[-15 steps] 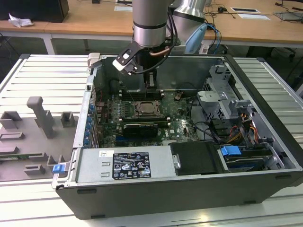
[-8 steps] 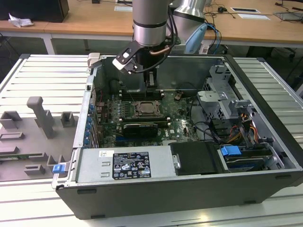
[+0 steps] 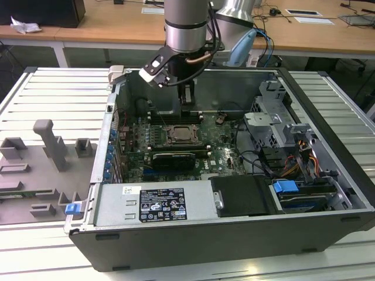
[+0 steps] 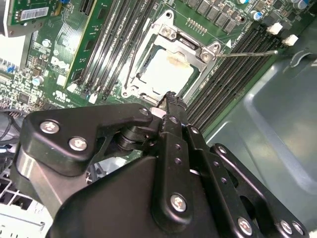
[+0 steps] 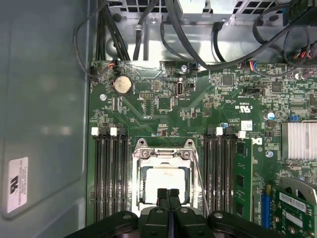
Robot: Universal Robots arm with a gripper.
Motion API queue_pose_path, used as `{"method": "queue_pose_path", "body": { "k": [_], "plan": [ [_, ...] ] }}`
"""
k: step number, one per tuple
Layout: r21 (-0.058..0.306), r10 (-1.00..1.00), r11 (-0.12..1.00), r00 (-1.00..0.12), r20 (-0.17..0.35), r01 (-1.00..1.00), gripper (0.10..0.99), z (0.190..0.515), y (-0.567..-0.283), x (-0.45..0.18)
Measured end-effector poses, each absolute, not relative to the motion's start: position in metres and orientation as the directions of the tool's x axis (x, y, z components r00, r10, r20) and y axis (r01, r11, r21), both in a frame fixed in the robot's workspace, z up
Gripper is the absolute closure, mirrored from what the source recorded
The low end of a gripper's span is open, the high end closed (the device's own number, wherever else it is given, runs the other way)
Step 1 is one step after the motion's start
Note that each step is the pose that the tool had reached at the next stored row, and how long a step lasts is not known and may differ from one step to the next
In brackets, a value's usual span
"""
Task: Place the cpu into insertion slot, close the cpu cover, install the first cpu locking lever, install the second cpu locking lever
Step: 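Install the first cpu locking lever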
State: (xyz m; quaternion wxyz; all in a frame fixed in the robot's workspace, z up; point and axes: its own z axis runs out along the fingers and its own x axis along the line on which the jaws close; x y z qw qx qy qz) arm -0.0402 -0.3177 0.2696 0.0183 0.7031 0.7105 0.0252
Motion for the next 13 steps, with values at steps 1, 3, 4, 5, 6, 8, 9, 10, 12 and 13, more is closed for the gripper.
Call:
{"method": "queue_pose_path", "body": {
  "k": [1,3,4,5,6,8,9,10,12,13],
  "plan": [
    [0.062,1.0,0.01,-0.011,0.009,0.998,0.98,0.2717,-0.3177,-0.0402],
    [0.061,1.0,0.01,-0.011,0.009,0.998,0.98,0.2753,-0.3177,-0.0402],
    [0.061,1.0,0.01,-0.011,0.009,0.998,0.98,0.2778,-0.3177,-0.0402],
    [0.062,1.0,0.01,-0.011,0.009,0.998,0.98,0.2792,-0.3177,-0.0402],
    [0.062,1.0,0.01,-0.011,0.01,0.998,0.98,0.2793,-0.3177,-0.0402],
    [0.062,1.0,0.022,-0.023,0.009,0.998,0.98,0.2795,-0.3177,-0.0402],
    [0.061,0.999,0.035,-0.035,0.009,0.998,0.98,0.2795,-0.3177,-0.0402],
    [0.061,0.998,0.057,-0.058,0.009,0.996,0.98,0.2794,-0.3177,-0.0402],
    [0.061,0.996,0.09,-0.091,0.009,0.994,0.98,0.2794,-0.3177,-0.0402],
    [0.061,0.994,0.11,-0.11,0.009,0.992,0.98,0.2794,-0.3177,-0.0402]
  ]
}}
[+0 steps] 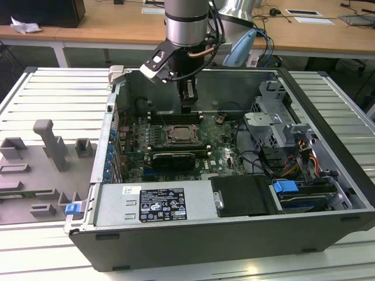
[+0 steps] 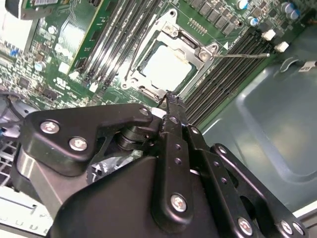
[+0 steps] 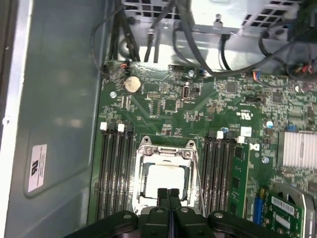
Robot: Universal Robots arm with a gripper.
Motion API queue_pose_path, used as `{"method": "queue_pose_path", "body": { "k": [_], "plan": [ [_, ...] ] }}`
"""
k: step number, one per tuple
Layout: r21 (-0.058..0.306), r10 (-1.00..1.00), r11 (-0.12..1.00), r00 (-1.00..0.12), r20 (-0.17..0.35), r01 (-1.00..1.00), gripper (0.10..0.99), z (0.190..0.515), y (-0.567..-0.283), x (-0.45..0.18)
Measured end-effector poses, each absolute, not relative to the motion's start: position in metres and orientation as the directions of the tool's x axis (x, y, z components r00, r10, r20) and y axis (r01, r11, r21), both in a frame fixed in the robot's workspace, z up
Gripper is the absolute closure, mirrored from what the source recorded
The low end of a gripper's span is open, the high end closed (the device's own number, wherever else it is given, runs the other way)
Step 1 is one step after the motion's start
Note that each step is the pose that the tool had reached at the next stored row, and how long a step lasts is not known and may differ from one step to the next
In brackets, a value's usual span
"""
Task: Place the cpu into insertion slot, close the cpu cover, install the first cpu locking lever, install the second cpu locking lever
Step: 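Install the first cpu locking lever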
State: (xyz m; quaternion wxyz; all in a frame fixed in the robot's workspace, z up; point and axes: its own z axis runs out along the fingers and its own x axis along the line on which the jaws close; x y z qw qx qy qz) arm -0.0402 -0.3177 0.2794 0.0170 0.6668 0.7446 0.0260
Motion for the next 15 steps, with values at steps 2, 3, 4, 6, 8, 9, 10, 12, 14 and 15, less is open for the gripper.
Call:
{"method": "queue_pose_path", "body": {
  "k": [2,3,4,6,8,9,10,12,14,15],
  "plan": [
    [0.061,0.991,0.133,-0.134,0.009,0.989,0.98,0.2794,-0.3177,-0.0402],
    [0.061,0.99,0.143,-0.144,0.008,0.988,0.98,0.2794,-0.3177,-0.0402],
    [0.061,0.989,0.147,-0.148,0.008,0.987,0.98,0.2794,-0.3177,-0.0402],
    [0.061,0.987,0.16,-0.161,0.008,0.985,0.98,0.2794,-0.3177,-0.0402],
    [0.061,0.983,0.183,-0.183,0.008,0.981,0.98,0.2794,-0.3177,-0.0402],
    [0.061,0.981,0.194,-0.194,0.008,0.979,0.98,0.2794,-0.3177,-0.0402],
    [0.061,0.979,0.201,-0.202,0.008,0.978,0.98,0.2794,-0.3177,-0.0402],
    [0.061,0.973,0.231,-0.232,0.008,0.971,0.98,0.2794,-0.3177,-0.0402],
    [0.061,0.959,0.283,-0.284,0.008,0.957,0.98,0.2794,-0.3177,-0.0402],
    [0.061,0.951,0.308,-0.309,0.008,0.949,0.98,0.2794,-0.3177,-0.0402]
  ]
}}
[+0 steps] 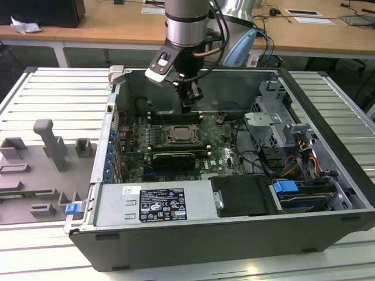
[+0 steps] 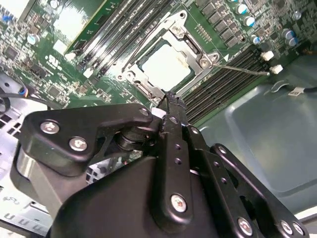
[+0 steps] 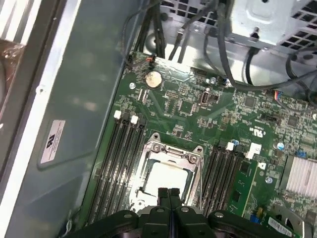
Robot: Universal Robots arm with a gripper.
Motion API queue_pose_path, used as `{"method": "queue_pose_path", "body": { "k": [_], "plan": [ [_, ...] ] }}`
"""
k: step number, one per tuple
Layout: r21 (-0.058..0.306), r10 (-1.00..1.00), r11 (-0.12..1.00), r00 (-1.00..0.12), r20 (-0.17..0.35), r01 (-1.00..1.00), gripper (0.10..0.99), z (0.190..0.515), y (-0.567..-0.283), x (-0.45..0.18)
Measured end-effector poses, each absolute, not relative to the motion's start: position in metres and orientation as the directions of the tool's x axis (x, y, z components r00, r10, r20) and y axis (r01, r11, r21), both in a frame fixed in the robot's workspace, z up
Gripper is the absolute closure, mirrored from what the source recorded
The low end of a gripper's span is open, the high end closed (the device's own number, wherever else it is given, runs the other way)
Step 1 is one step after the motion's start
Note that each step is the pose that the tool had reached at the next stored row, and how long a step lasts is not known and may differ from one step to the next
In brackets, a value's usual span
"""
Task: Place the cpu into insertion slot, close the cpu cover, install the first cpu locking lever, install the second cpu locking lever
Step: 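Install the first cpu locking lever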
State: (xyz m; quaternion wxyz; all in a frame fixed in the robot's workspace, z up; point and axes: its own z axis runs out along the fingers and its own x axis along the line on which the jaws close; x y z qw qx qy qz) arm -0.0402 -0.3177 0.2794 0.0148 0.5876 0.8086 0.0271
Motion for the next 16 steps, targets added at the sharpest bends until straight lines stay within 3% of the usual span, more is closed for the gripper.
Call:
{"method": "queue_pose_path", "body": {
  "k": [16],
  "plan": [
    [0.061,0.865,0.501,-0.503,0.008,0.863,0.98,0.2794,-0.3177,-0.0404]
  ]
}}
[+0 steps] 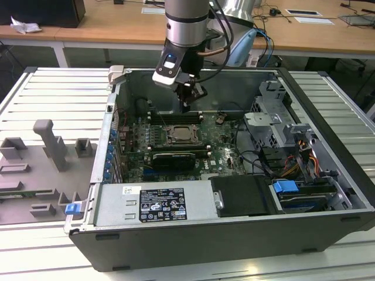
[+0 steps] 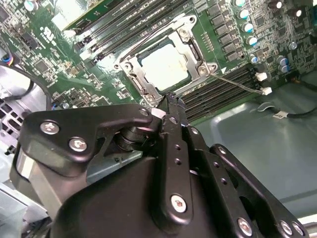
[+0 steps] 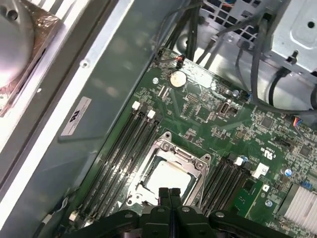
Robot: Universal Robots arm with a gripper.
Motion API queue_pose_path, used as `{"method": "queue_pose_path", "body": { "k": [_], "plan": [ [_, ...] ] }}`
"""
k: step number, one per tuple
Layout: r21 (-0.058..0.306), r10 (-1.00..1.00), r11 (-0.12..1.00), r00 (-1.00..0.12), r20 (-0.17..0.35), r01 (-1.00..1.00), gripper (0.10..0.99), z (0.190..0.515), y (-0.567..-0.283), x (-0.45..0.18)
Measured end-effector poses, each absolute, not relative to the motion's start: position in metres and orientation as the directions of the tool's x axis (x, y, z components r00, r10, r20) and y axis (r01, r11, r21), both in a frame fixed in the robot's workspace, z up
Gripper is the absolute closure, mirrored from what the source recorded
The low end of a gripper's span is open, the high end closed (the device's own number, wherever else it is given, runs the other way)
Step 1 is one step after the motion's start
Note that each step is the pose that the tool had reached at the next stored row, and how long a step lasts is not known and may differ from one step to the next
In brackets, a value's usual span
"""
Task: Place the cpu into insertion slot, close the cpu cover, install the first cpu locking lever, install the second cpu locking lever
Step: 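Install the first cpu locking lever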
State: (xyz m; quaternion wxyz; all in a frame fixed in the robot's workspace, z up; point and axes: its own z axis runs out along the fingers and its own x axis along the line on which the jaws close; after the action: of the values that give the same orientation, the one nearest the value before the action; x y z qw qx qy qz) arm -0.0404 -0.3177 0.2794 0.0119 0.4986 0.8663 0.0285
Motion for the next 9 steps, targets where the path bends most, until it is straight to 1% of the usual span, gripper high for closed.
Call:
{"method": "queue_pose_path", "body": {
  "k": [6,9],
  "plan": [
    [0.061,0.819,0.572,-0.573,0.008,0.818,0.98,0.2794,-0.3177,-0.0404],
    [0.061,0.761,0.647,-0.649,0.008,0.76,0.98,0.2794,-0.3177,-0.0404]
  ]
}}
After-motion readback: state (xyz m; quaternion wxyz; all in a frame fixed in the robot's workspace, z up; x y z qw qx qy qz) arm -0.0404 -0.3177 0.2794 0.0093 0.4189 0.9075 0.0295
